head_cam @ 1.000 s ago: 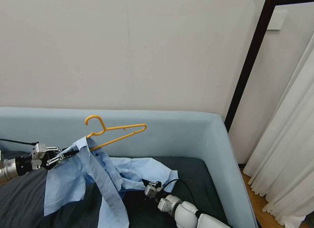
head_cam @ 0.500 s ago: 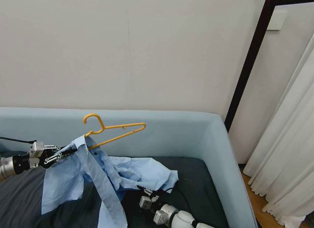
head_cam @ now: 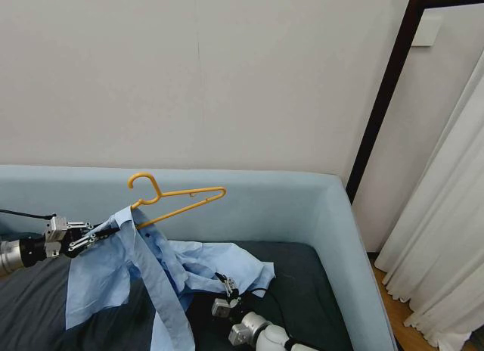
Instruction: Pick up the clothes from the sofa and hang them on the clothes hanger.
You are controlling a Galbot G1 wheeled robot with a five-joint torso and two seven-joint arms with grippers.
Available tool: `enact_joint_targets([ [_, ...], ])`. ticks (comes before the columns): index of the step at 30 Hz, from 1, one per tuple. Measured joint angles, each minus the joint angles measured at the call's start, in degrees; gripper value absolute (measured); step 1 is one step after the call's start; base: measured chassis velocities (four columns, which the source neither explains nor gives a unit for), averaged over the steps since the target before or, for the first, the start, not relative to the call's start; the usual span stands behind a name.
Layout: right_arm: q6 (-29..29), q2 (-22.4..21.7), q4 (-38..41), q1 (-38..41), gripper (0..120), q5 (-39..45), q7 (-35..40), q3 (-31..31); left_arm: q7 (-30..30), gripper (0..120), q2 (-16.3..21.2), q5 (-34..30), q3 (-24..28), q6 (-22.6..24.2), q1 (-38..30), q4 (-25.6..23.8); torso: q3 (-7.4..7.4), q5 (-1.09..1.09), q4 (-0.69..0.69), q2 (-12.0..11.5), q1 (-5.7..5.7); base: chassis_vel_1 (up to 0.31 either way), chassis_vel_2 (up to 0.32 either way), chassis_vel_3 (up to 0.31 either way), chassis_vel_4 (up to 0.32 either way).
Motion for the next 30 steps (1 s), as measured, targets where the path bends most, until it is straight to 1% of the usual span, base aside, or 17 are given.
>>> enact_joint_targets([
  [1,0.0,0.0,0.0,0.0,60,0.0,0.0,0.0,0.0,7,0.0,0.0,0.0,0.0,0.0,0.0,0.00,0.00,0.00,0.0,0.00,0.000,0.000,0.000,0.000],
  [2,0.4,-0.1,0.2,0.0,56,0.1,0.0,0.1,0.0,7,0.0,0.0,0.0,0.0,0.0,0.1,0.00,0.00,0.00,0.0,0.00,0.000,0.000,0.000,0.000],
  [5,1.1,-0.1,0.2,-0.1,43,0.6,0.0,0.4,0.2,7,-0.3,0.0,0.2,-0.1,-0.3,0.4,0.00,0.00,0.00,0.0,0.00,0.000,0.000,0.000,0.000],
  [6,1.1,-0.1,0.2,-0.1,43,0.6,0.0,0.4,0.2,7,-0.3,0.0,0.2,-0.1,-0.3,0.4,0.00,0.00,0.00,0.0,0.00,0.000,0.000,0.000,0.000],
  [10,2.4,-0.8,1.2,-0.2,23,2.4,0.3,0.7,0.4,7,-0.5,0.1,0.7,-0.1,-1.0,1.0,0.00,0.00,0.00,0.0,0.00,0.000,0.000,0.000,0.000],
  [11,2.4,-0.8,1.2,-0.2,23,2.4,0.3,0.7,0.4,7,-0.5,0.1,0.7,-0.1,-1.0,1.0,0.00,0.00,0.00,0.0,0.00,0.000,0.000,0.000,0.000],
  [14,2.8,-2.0,2.8,0.0,11,5.5,0.1,0.7,0.8,7,-0.6,0.3,0.9,-0.1,-1.2,1.3,0.00,0.01,0.00,0.0,0.00,0.000,0.000,0.000,0.000],
  [15,2.8,-2.5,3.5,0.5,6,7.3,-0.2,0.8,0.9,7,-0.7,0.4,0.9,-0.2,-1.2,1.4,0.00,0.00,0.00,0.0,0.00,0.000,0.000,0.000,0.000],
  [16,2.8,-2.5,3.5,0.5,6,7.3,-0.2,0.8,0.9,7,-0.7,0.4,0.9,-0.2,-1.2,1.4,0.00,0.00,0.00,0.0,0.00,0.000,0.000,0.000,0.000],
  [18,2.8,-2.9,3.8,1.0,0,9.4,-0.9,0.9,1.0,7,-0.8,0.4,1.0,-0.2,-1.4,1.6,0.00,0.01,0.00,0.0,0.00,0.000,0.000,0.000,0.000],
  [20,2.8,-3.4,3.8,1.9,0,11.8,-2.5,1.8,1.0,7,-1.1,0.5,1.4,-0.2,-1.8,1.6,0.00,0.01,0.00,0.0,0.00,0.000,0.000,0.000,0.000],
  [27,3.8,-4.1,3.8,2.2,0,16.0,-6.4,2.7,1.0,7,-1.5,0.6,2.3,-0.2,-2.8,1.8,0.00,0.01,0.00,0.0,0.00,0.000,0.000,0.000,0.000],
  [29,5.1,-4.9,5.3,2.1,0,20.3,-10.1,3.5,1.0,7,-1.7,0.6,2.4,-0.3,-2.9,2.1,0.01,0.02,0.00,0.0,0.00,0.000,0.000,0.000,0.000],
  [30,5.5,-5.6,6.7,2.2,0,24.1,-12.5,4.1,1.0,7,-1.9,0.6,2.4,-0.5,-3.2,2.2,0.00,0.02,0.01,0.0,0.00,0.000,0.000,0.000,0.000],
])
